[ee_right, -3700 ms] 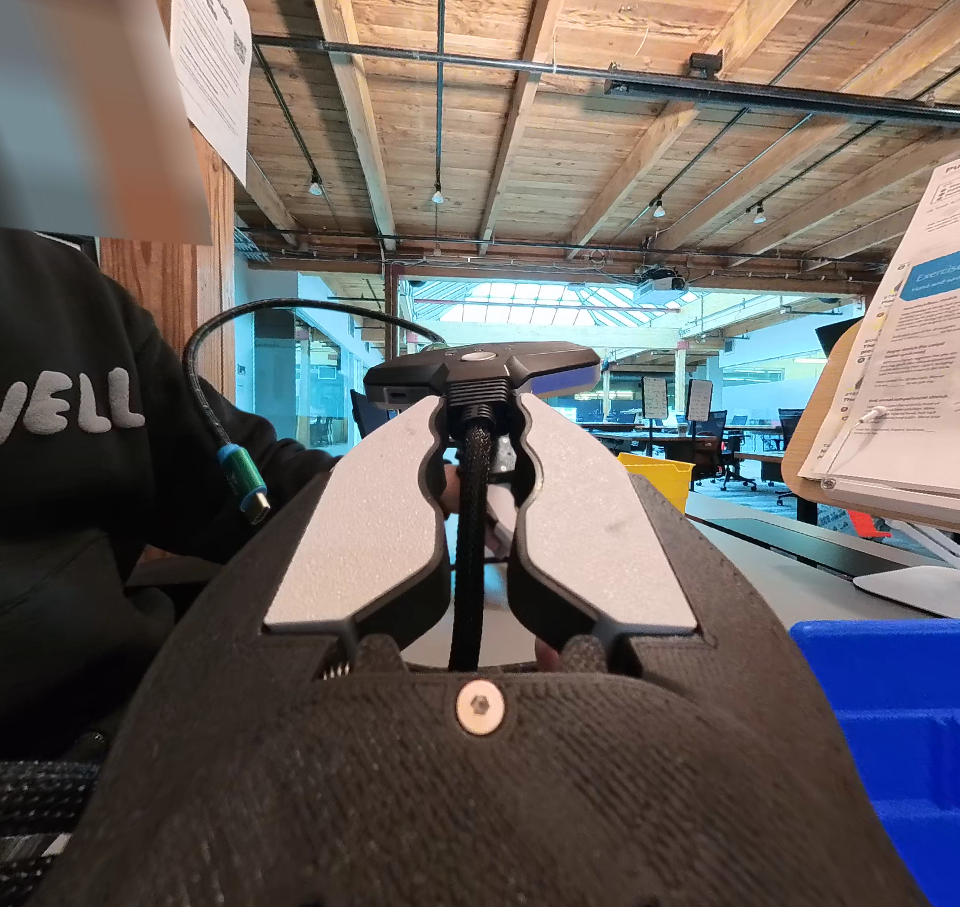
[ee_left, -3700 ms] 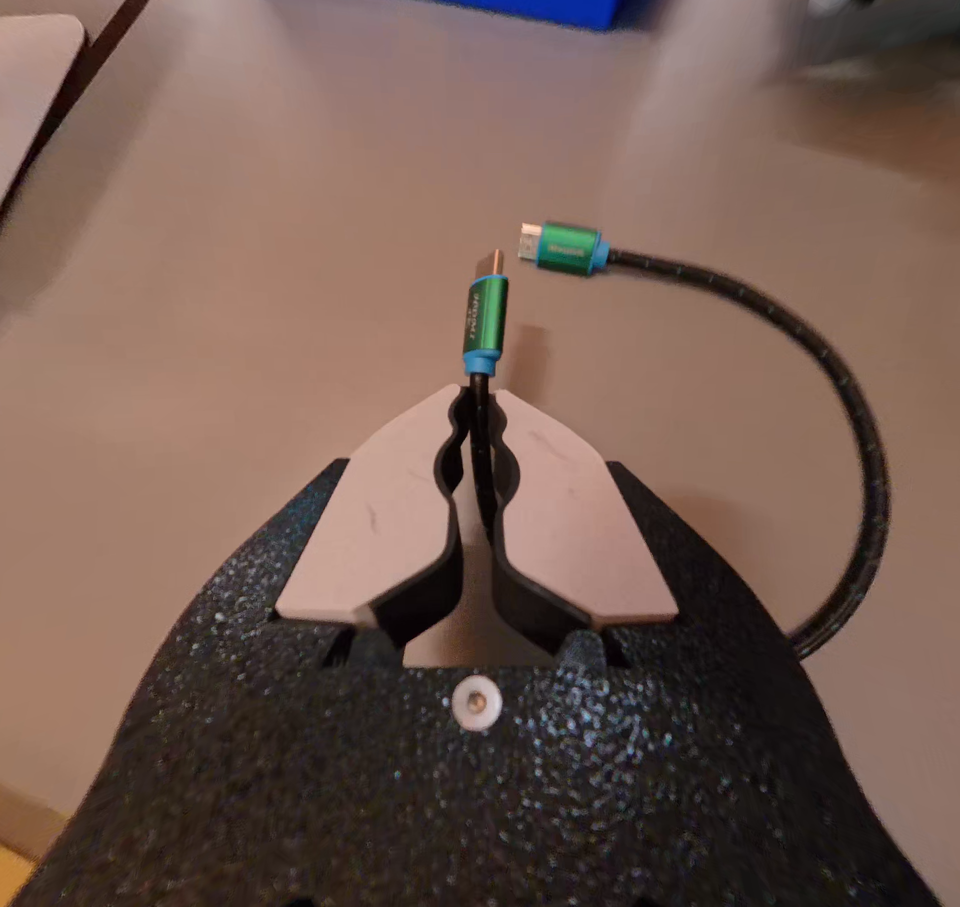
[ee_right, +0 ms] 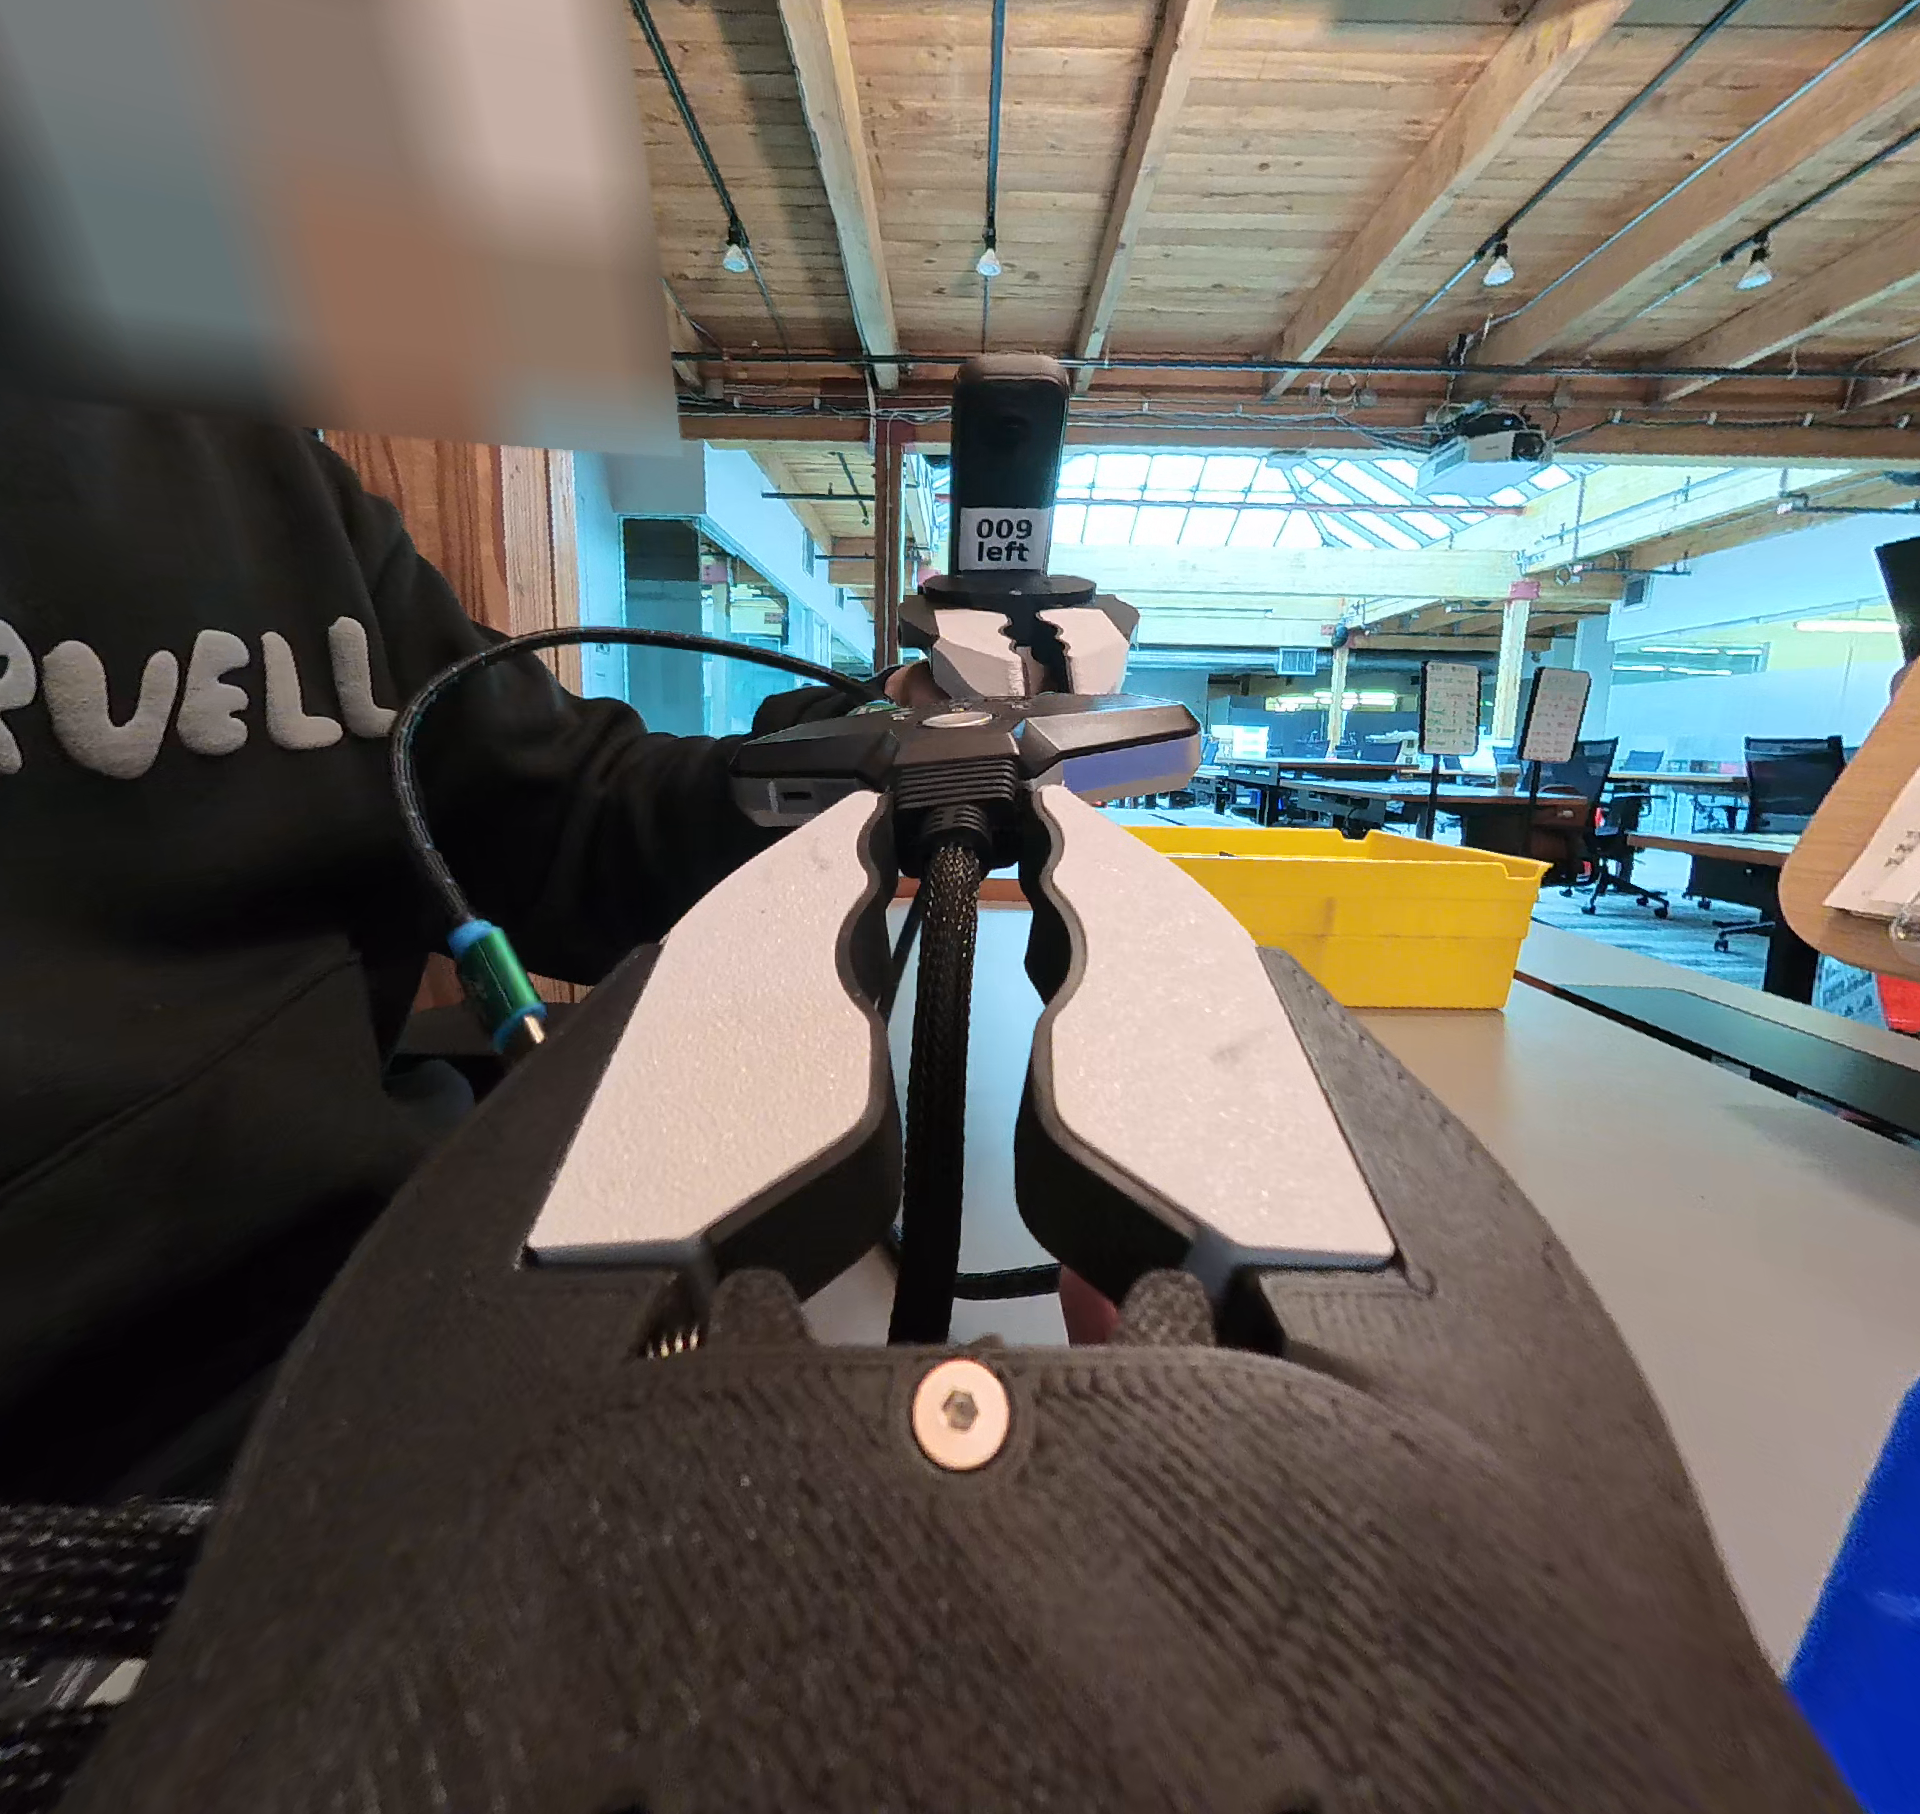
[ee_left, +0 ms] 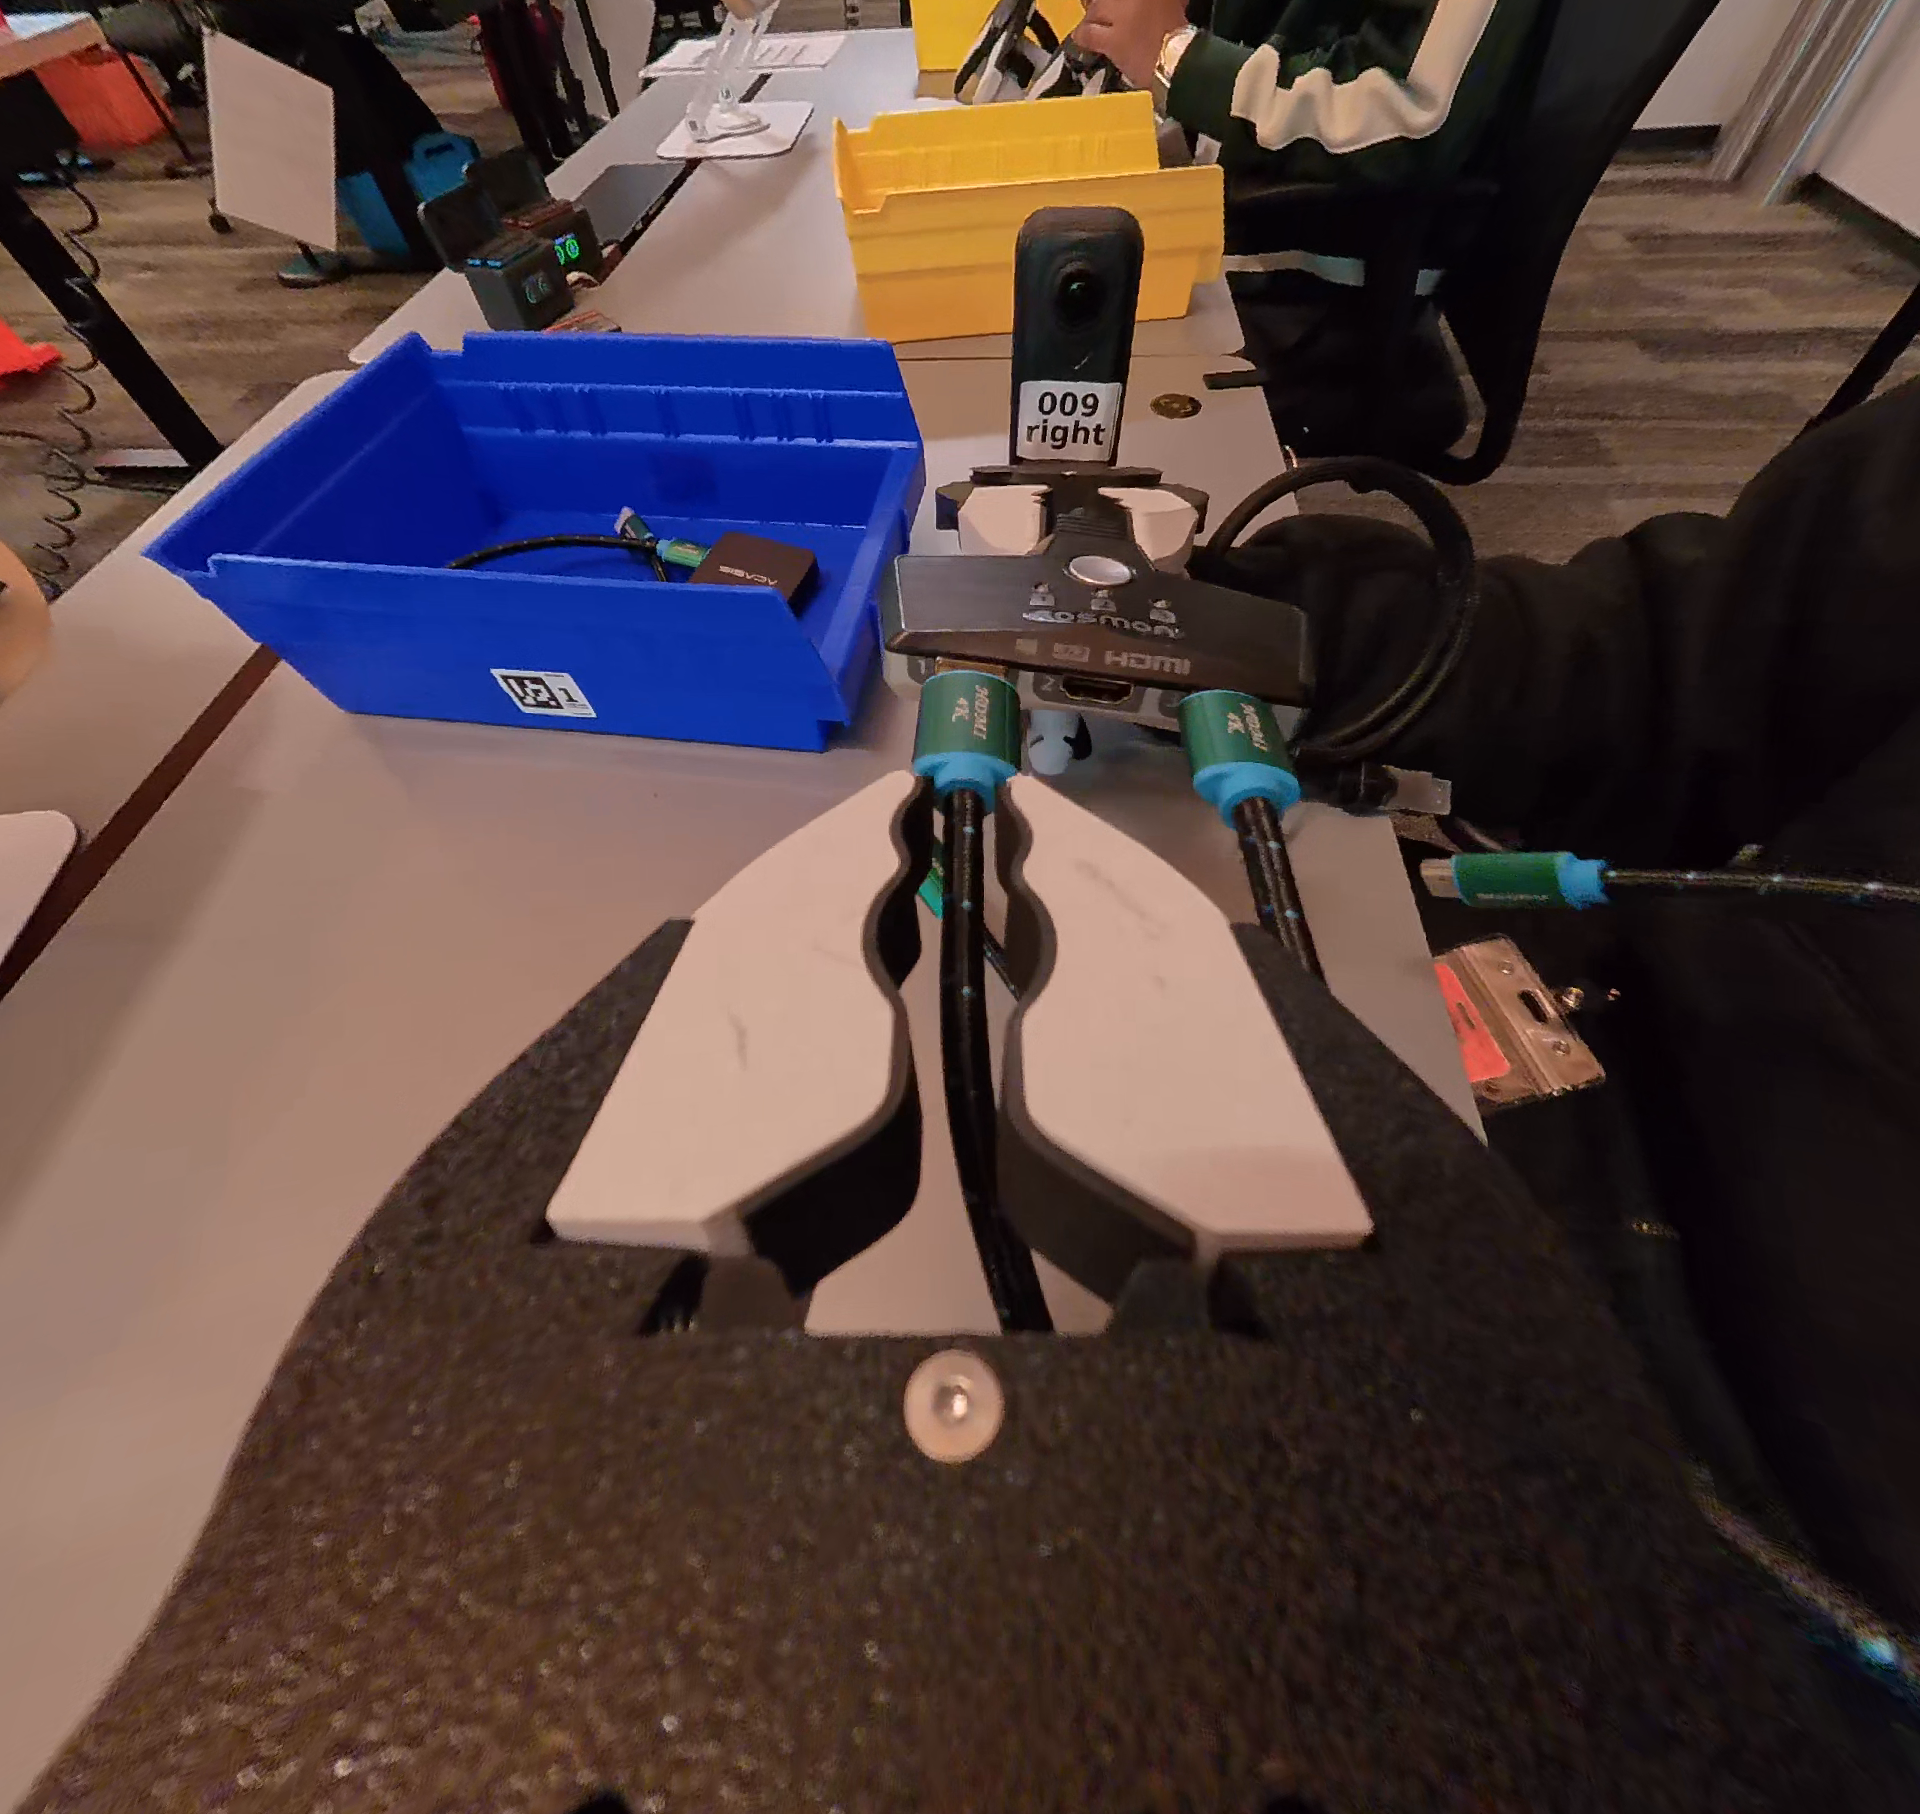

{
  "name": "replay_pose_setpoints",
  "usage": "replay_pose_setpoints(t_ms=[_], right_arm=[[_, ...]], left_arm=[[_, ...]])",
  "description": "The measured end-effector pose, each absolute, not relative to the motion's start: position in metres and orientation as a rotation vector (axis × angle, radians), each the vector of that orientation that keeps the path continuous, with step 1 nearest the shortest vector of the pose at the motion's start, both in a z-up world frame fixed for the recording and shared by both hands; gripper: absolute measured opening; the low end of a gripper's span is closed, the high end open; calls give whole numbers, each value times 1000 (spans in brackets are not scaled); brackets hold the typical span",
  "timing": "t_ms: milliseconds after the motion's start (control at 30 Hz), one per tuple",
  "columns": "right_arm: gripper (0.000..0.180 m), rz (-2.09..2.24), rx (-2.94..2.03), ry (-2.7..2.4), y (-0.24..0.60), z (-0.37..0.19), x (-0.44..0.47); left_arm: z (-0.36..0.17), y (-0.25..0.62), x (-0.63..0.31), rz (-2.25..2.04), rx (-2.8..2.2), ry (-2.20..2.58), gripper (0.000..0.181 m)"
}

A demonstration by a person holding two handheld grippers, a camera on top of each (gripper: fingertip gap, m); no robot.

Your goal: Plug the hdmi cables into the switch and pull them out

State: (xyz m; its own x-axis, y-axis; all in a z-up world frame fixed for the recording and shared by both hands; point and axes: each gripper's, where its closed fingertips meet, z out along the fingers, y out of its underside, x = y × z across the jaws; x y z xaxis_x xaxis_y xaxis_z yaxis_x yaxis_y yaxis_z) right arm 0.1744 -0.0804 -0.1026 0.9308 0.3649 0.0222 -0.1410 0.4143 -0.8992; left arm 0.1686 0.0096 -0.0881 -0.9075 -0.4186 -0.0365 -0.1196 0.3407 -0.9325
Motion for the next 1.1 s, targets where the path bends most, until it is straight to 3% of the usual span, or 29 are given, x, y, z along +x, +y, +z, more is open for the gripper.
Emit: replay_pose_setpoints(t_ms=[1100], right_arm=[[23, 298, -1313, -229, -51, -131, 167]], left_arm=[[-103, 36, 168, -1437, -473, 2536, 10]])
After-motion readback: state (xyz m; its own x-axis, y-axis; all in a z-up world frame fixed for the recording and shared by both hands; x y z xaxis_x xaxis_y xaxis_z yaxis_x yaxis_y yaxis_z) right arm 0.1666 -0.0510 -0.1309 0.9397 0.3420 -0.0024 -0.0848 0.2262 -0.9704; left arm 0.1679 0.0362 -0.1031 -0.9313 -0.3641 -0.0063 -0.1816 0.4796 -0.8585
